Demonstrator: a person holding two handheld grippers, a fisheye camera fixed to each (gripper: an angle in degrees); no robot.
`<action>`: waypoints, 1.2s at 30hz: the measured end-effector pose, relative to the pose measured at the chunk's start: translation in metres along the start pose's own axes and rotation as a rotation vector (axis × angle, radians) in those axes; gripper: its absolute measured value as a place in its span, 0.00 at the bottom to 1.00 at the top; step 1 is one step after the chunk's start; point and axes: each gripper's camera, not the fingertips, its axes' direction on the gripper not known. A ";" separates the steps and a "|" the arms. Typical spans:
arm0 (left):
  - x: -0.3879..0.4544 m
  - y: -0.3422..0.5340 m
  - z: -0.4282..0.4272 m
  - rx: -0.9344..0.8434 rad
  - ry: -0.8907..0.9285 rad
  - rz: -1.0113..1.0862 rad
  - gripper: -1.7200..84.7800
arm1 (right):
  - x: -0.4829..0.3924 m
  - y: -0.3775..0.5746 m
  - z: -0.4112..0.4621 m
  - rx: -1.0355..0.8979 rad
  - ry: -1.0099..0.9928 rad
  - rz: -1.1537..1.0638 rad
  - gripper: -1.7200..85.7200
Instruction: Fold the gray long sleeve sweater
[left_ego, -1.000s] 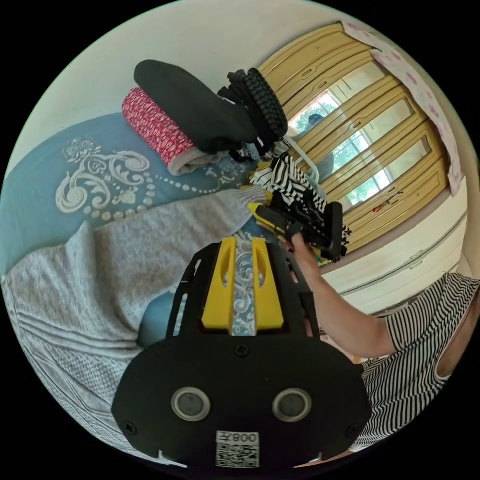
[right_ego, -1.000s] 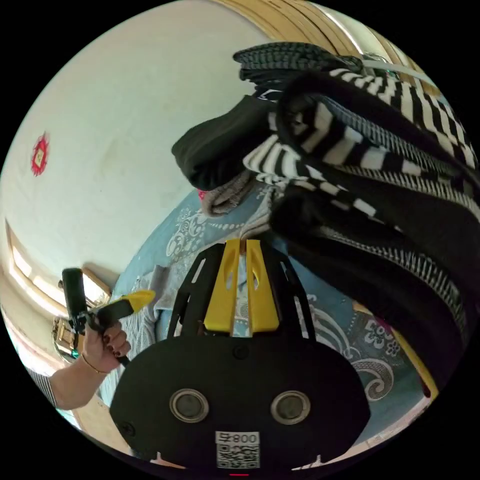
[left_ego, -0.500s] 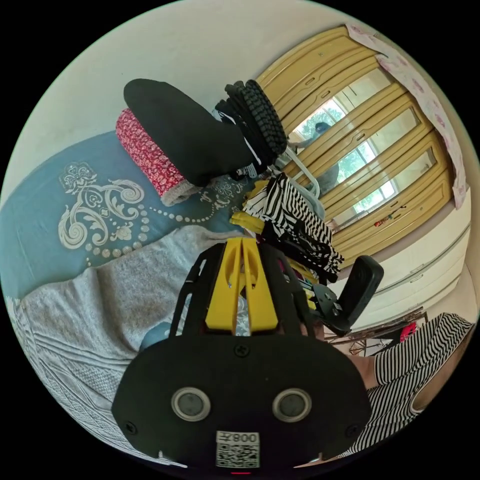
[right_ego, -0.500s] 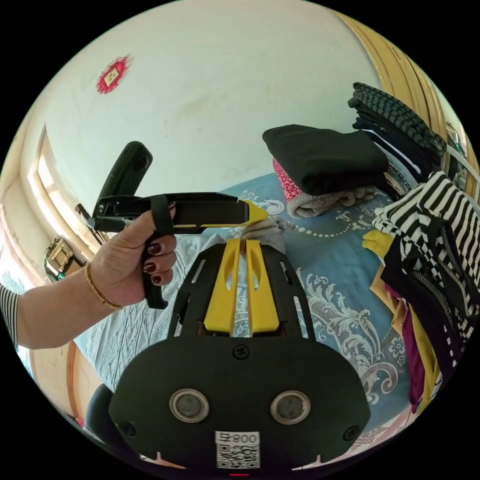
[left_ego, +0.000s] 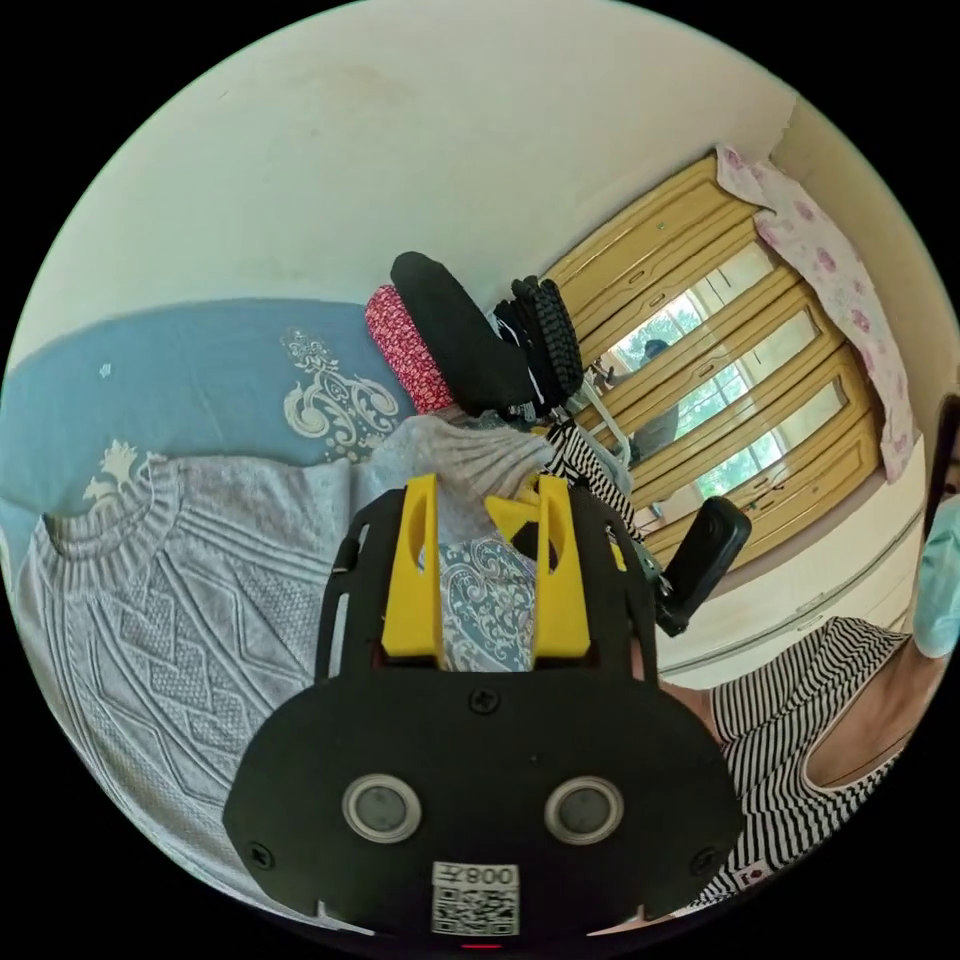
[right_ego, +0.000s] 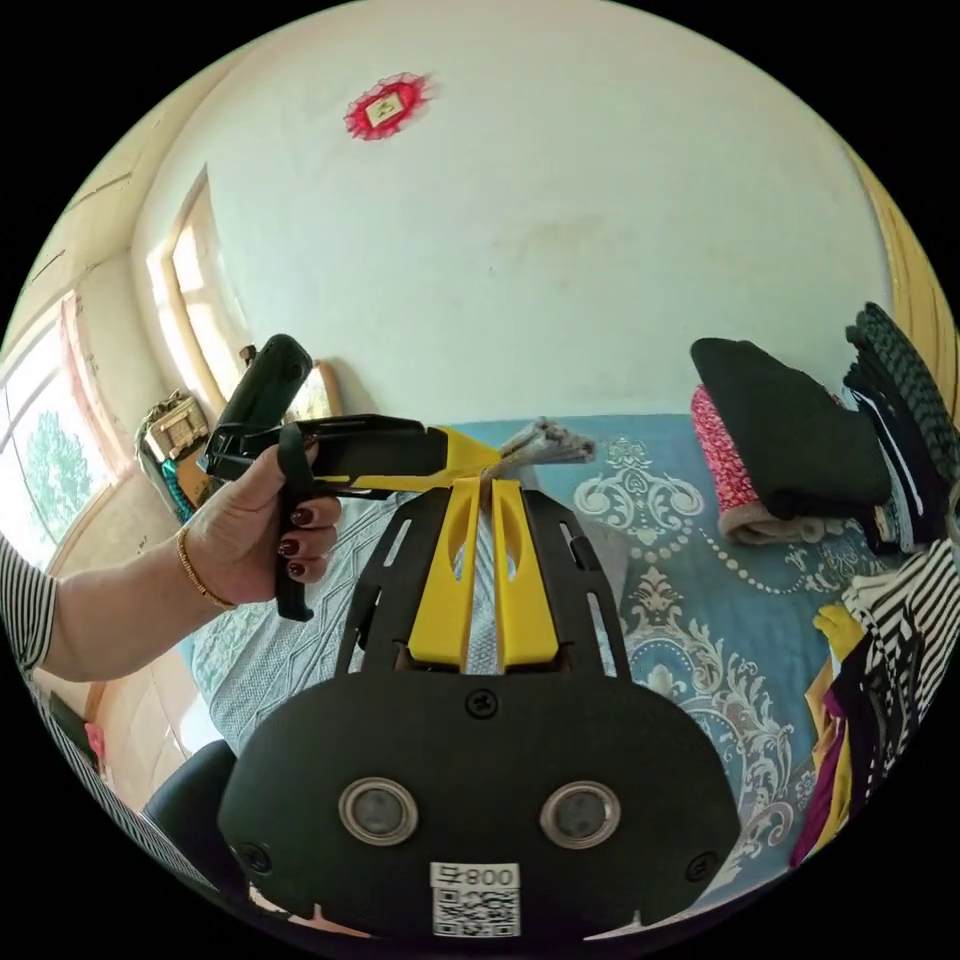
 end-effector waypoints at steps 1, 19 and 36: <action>-0.011 0.010 -0.012 0.026 0.013 -0.022 0.15 | -0.016 -0.009 0.005 -0.024 -0.014 -0.041 0.04; -0.190 0.220 -0.184 0.353 0.019 -0.359 0.09 | -0.203 -0.121 0.083 -0.275 -0.275 -0.403 0.05; -0.287 0.322 -0.195 0.320 -0.143 -0.526 0.10 | -0.270 -0.159 0.142 -0.609 -0.311 -0.473 0.05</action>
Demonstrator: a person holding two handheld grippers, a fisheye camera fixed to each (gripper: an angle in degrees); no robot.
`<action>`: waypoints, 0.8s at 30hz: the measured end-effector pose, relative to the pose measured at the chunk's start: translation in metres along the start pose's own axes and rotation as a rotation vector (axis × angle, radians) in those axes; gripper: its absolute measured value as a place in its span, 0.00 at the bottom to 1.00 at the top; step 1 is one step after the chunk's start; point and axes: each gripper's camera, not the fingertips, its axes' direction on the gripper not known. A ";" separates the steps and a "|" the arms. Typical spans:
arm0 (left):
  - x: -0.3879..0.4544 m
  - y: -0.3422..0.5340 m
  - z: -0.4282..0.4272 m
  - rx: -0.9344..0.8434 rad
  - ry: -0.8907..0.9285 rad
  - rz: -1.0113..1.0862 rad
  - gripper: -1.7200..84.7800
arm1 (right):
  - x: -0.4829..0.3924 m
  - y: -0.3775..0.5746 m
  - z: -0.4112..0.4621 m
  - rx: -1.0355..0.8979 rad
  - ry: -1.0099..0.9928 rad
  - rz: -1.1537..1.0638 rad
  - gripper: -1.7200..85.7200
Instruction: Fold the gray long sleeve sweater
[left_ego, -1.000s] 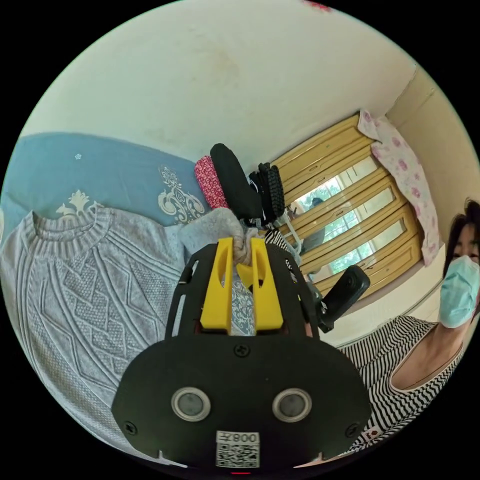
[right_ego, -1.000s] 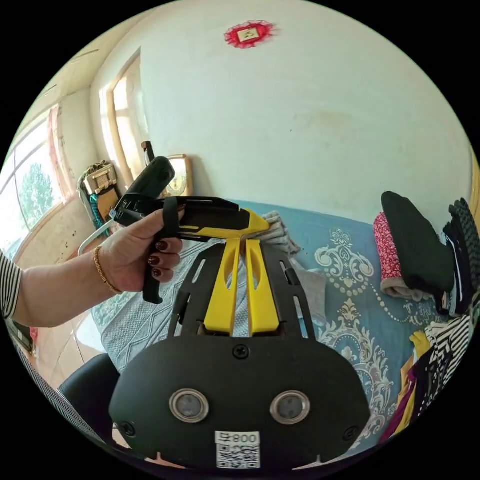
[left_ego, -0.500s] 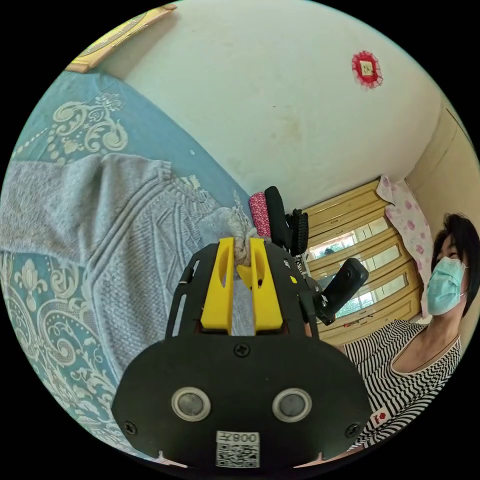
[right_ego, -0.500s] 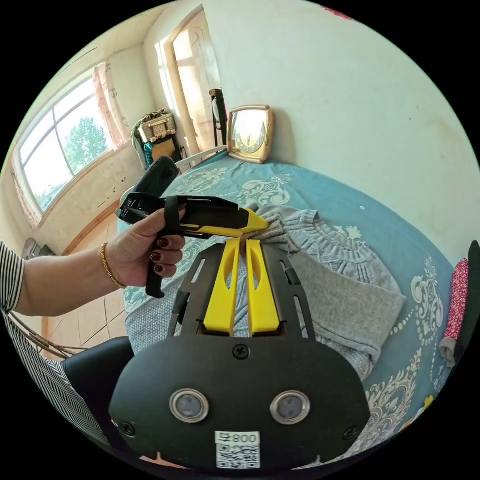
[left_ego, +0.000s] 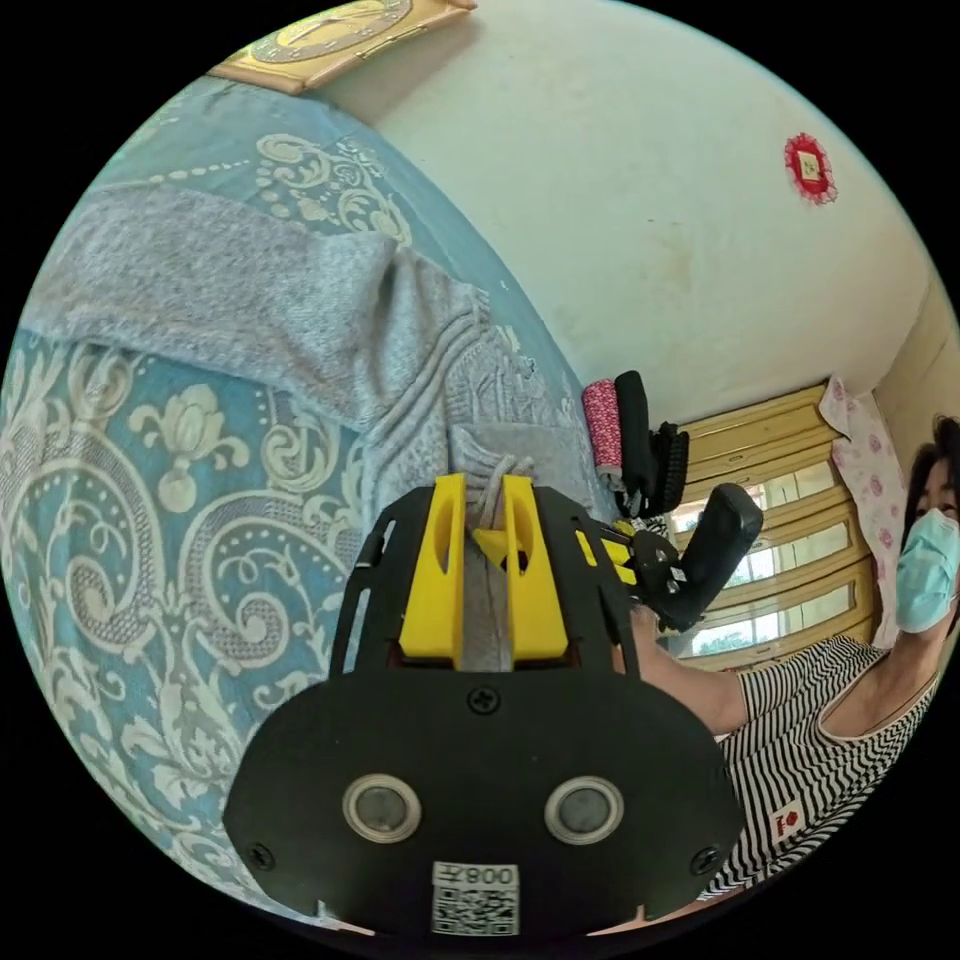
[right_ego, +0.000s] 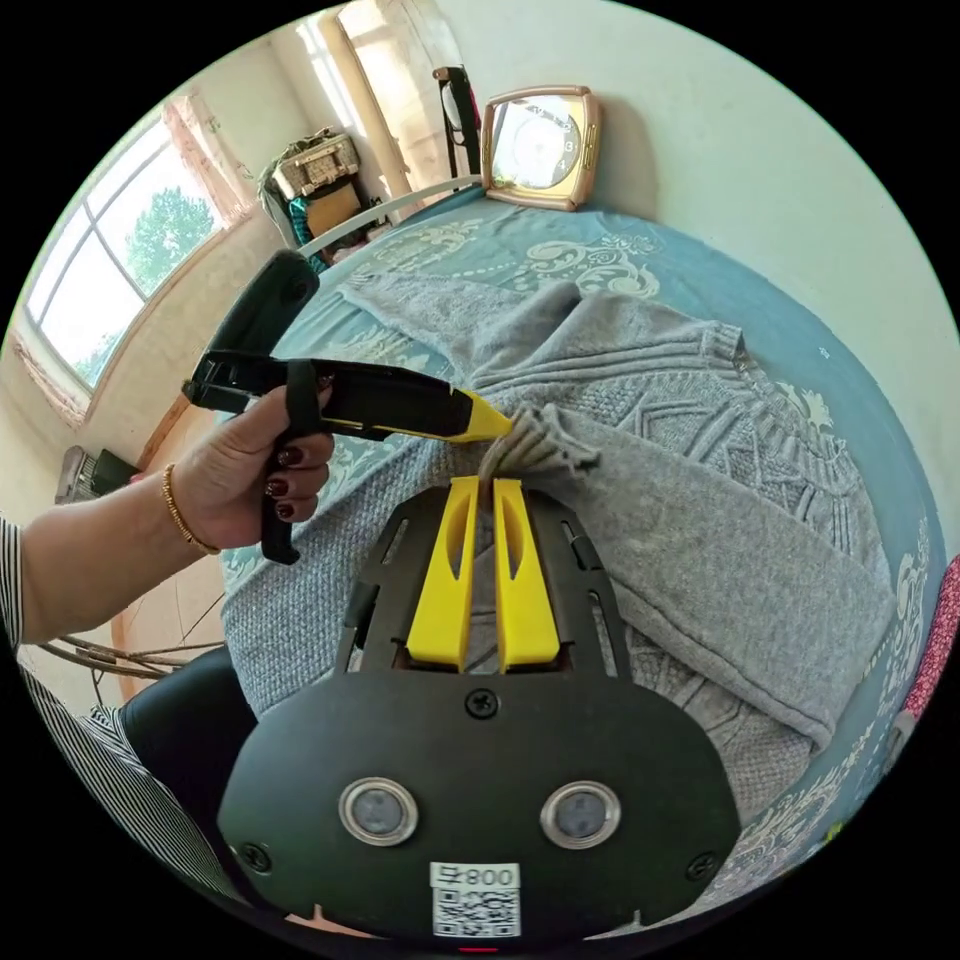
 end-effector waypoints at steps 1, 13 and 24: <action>-0.004 0.004 -0.007 0.031 -0.012 -0.014 0.10 | -0.006 -0.005 -0.002 -0.019 0.016 -0.018 0.06; 0.030 -0.011 0.021 -0.053 -0.281 0.248 0.04 | -0.078 0.006 -0.087 0.082 0.213 -0.137 0.02; 0.074 -0.041 0.095 -0.133 -0.070 0.396 0.02 | 0.114 0.146 -0.218 0.107 0.237 0.461 0.02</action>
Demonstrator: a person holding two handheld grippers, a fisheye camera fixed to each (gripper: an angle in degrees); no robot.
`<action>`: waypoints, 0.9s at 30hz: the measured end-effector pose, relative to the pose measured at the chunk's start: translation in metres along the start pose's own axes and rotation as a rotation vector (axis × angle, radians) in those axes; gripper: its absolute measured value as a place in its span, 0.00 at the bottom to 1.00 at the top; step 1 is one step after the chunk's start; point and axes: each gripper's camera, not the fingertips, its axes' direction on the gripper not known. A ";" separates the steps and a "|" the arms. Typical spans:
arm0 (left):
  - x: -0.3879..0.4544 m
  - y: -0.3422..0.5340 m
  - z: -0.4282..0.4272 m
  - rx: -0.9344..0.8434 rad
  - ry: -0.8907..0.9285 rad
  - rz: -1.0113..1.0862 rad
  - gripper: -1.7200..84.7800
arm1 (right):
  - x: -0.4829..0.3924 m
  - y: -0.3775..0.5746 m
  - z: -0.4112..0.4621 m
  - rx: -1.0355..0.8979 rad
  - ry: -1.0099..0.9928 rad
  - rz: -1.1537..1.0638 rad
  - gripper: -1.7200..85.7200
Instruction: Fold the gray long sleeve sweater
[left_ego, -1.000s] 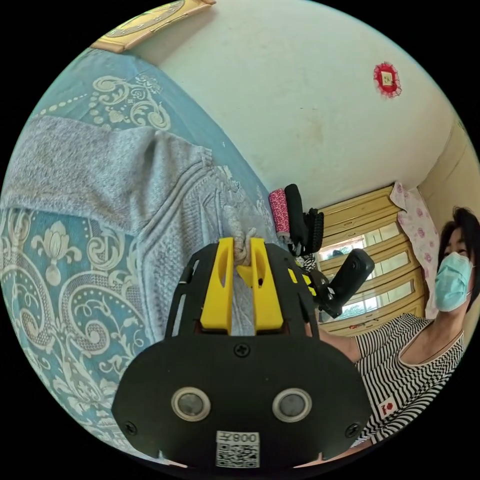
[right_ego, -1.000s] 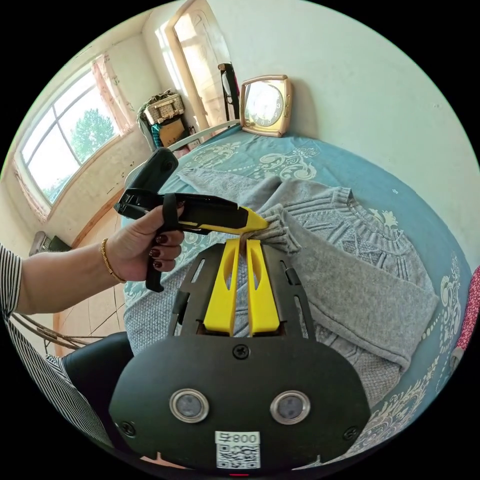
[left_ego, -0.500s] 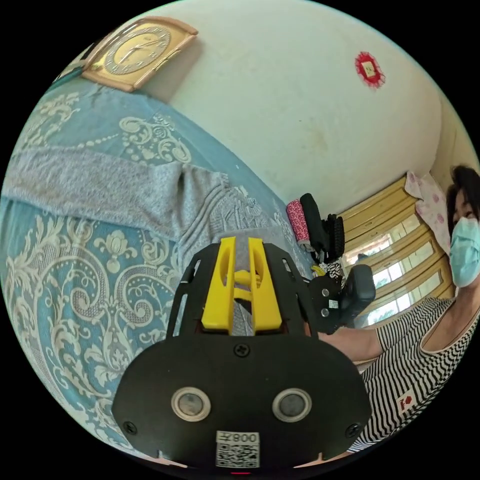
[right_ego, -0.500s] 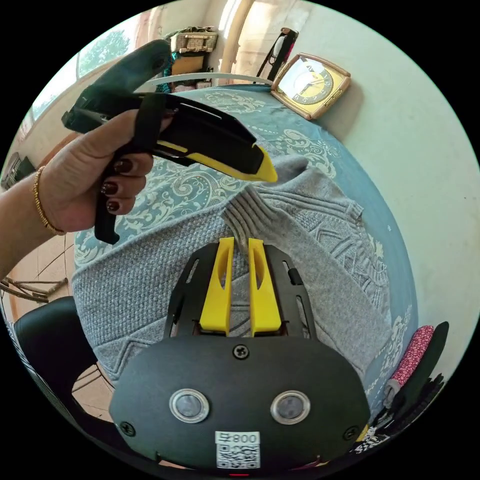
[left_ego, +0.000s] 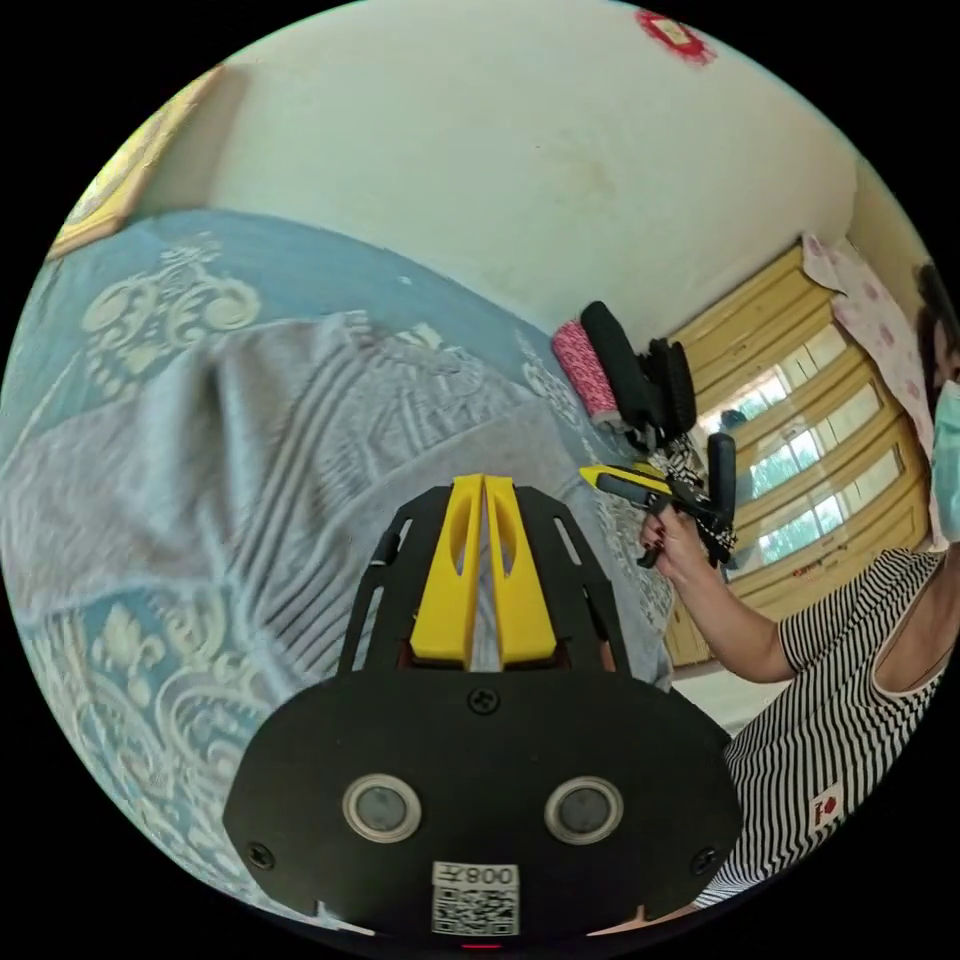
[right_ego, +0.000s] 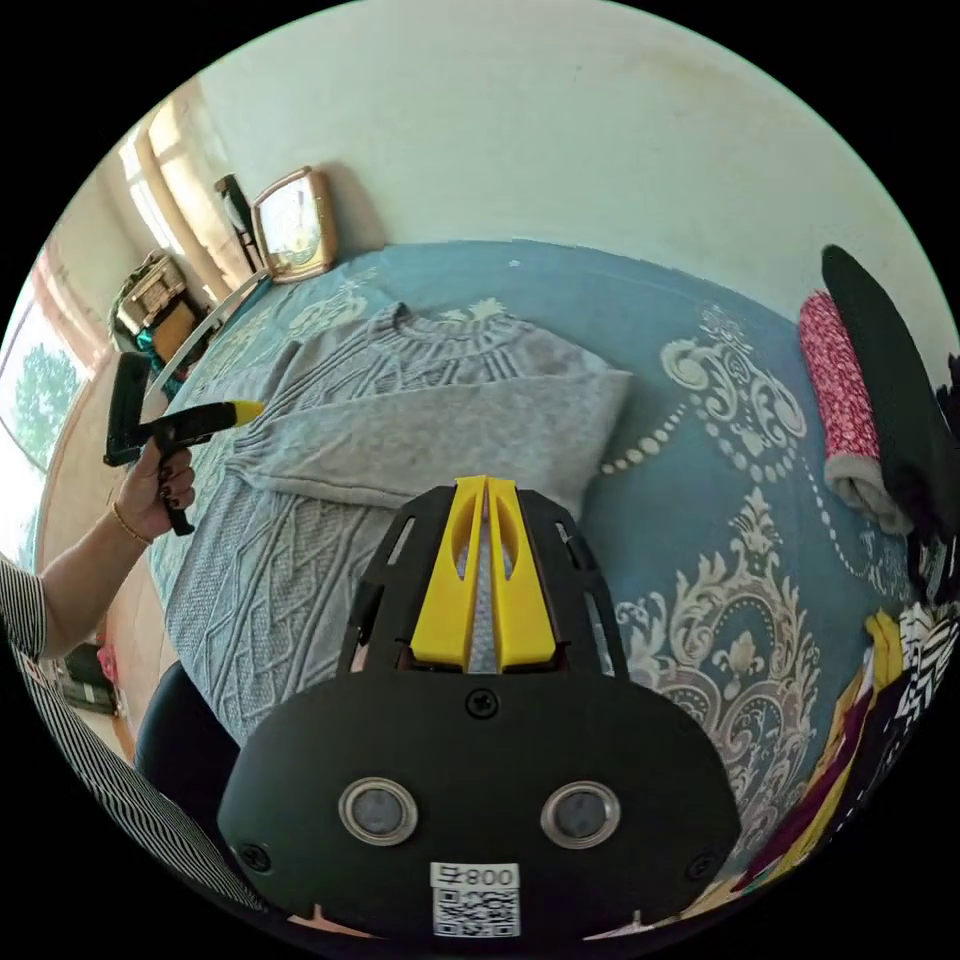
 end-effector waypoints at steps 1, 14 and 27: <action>0.012 -0.017 0.025 -0.035 0.027 0.057 0.02 | 0.012 0.003 -0.003 -0.013 0.014 0.021 0.02; 0.066 -0.116 0.210 -0.346 -0.086 0.254 0.02 | 0.015 0.056 -0.020 -0.059 -0.037 0.059 0.02; 0.051 -0.102 0.196 -0.306 -0.175 0.318 0.02 | -0.002 0.044 -0.044 -0.033 -0.015 0.061 0.02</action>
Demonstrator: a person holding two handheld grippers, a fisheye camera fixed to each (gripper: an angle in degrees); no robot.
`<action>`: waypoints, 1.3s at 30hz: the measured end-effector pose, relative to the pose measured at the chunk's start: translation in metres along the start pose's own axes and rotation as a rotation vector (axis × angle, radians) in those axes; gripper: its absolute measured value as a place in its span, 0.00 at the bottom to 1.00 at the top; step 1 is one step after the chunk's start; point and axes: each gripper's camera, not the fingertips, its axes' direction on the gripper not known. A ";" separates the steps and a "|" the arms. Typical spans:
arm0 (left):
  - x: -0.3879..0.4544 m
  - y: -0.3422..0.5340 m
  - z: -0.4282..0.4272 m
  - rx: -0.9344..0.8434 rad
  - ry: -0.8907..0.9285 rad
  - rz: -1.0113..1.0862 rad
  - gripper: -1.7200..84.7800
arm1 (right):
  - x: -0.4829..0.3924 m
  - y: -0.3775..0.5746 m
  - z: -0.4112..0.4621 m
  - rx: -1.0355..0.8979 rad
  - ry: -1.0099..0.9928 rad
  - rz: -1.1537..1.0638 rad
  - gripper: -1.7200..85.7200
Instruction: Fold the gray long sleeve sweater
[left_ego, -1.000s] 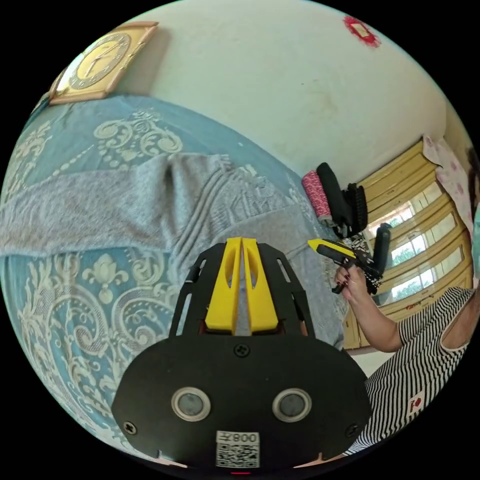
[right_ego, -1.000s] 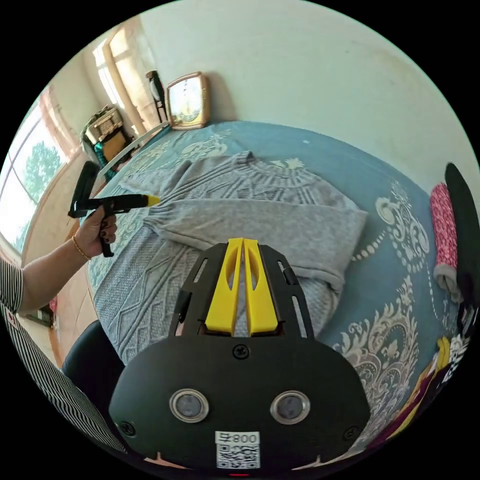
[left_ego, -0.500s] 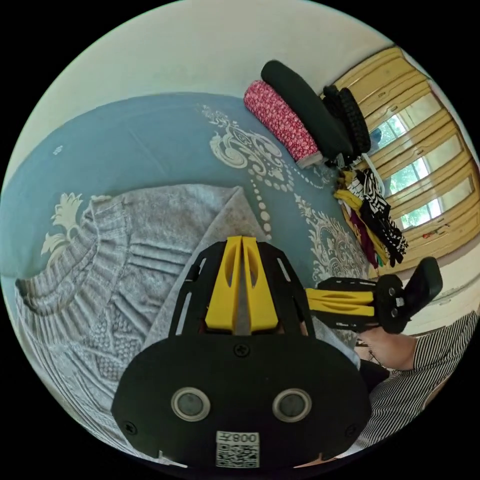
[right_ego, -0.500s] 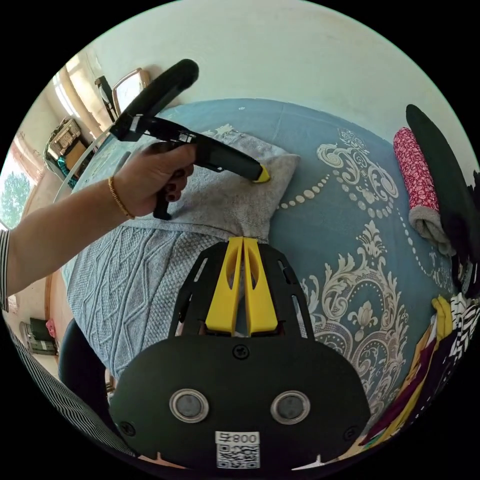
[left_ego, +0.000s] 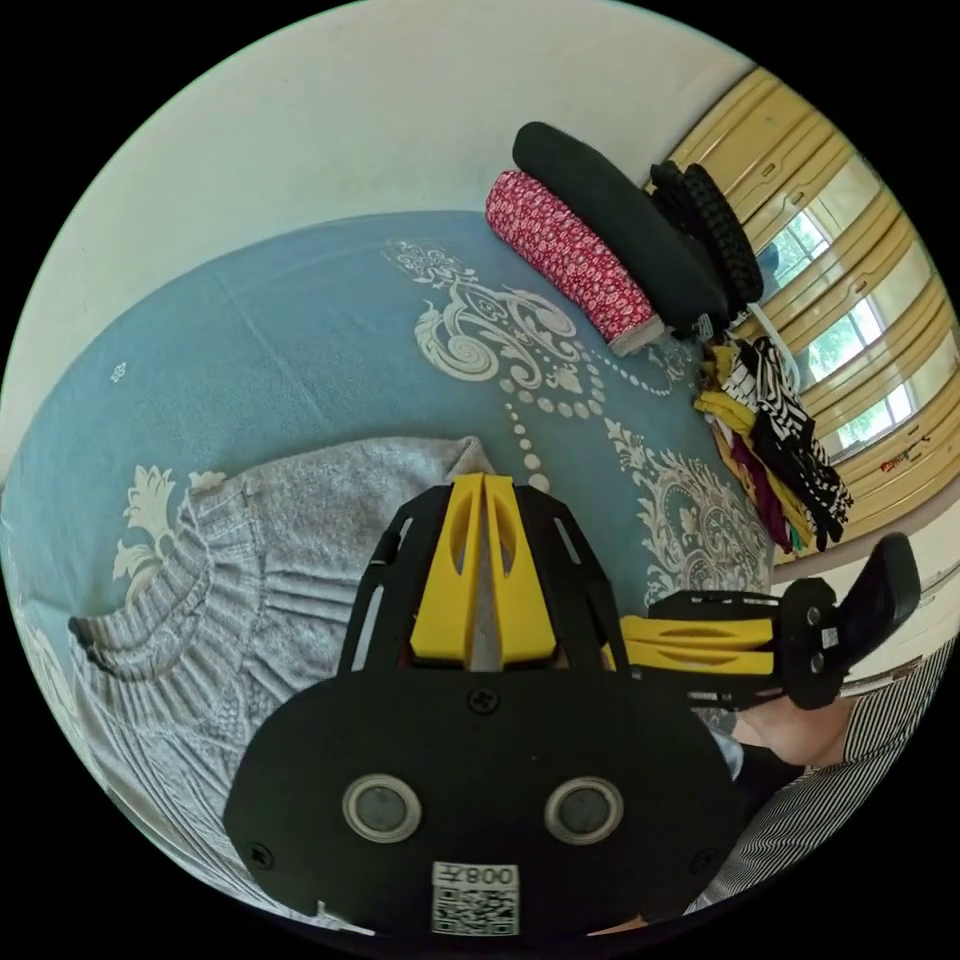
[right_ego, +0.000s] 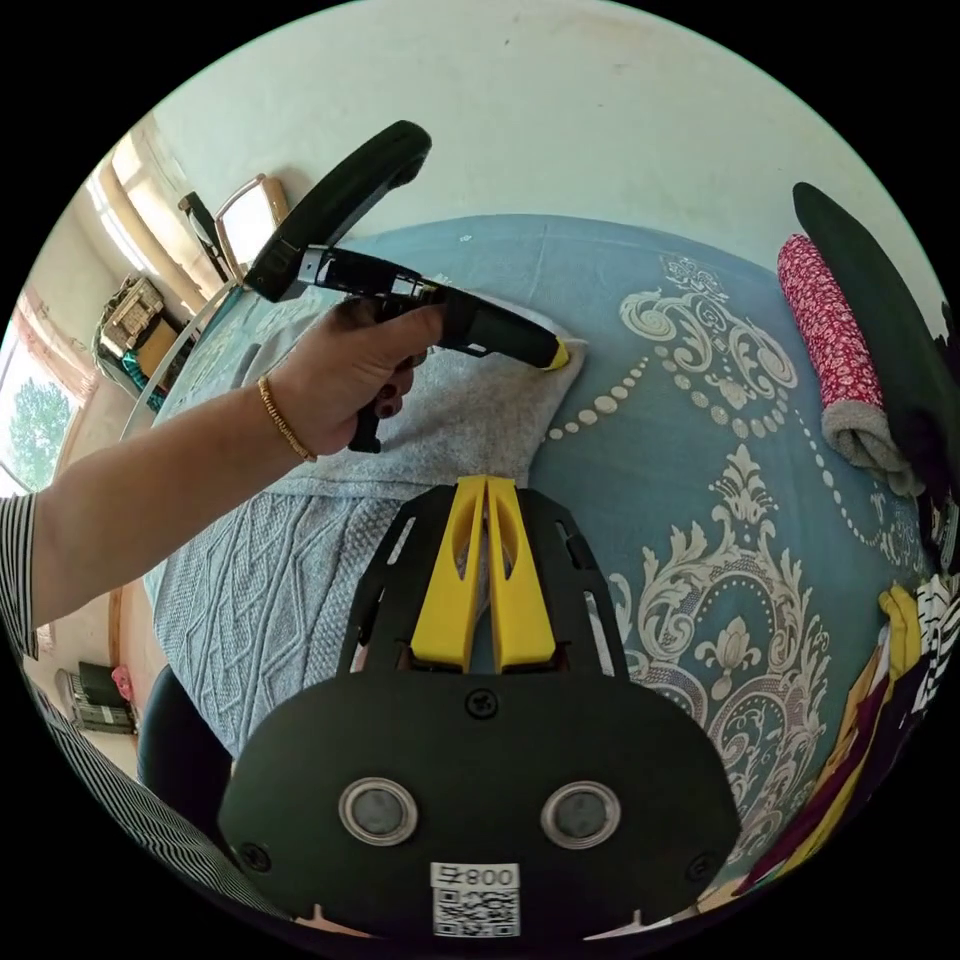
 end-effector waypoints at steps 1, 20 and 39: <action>0.000 0.015 -0.011 0.028 0.016 0.004 0.02 | -0.004 0.002 -0.010 0.031 0.014 0.001 0.02; -0.156 0.491 -0.253 0.428 -0.042 -0.783 0.06 | -0.117 -0.038 -0.044 -0.002 -0.071 -0.193 0.02; -0.315 0.702 -0.353 0.703 -0.133 -1.294 0.07 | -0.286 -0.191 0.112 -0.237 -0.227 -0.487 0.02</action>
